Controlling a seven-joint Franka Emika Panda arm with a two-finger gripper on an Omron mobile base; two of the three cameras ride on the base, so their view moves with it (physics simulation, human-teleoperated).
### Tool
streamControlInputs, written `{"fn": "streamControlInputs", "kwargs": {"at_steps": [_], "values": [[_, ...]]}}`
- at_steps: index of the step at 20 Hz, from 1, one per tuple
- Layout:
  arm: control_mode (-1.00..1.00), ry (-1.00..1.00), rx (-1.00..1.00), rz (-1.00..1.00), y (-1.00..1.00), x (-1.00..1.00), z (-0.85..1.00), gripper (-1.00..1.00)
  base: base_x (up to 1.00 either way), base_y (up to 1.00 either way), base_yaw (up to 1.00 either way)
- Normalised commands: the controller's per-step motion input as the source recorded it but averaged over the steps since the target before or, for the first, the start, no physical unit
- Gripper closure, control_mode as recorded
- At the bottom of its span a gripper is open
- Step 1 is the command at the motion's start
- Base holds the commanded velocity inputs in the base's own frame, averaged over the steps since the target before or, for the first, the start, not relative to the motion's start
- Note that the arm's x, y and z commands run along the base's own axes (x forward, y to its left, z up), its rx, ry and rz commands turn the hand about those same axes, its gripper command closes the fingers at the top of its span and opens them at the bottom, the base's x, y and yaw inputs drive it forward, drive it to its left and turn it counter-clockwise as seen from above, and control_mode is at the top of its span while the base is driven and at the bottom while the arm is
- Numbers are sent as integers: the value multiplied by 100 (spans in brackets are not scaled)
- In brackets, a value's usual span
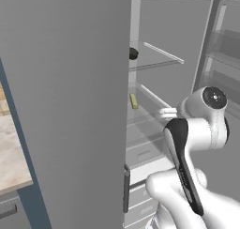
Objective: Retrieve the butter from the fridge and place it on a plate on the dining table. Then retrieve the butter knife by the fridge and place it near the plate.
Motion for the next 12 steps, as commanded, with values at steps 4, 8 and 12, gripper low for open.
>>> {"fn": "streamControlInputs", "kwargs": {"at_steps": [4,8,12], "values": [[-100,-5,0,1,4,51,1,-100,0,0,0],[-100,0,0,0,3,64,1,-100,0,0,0],[-100,0,0,0,4,60,0,-100,0,0,0]]}}
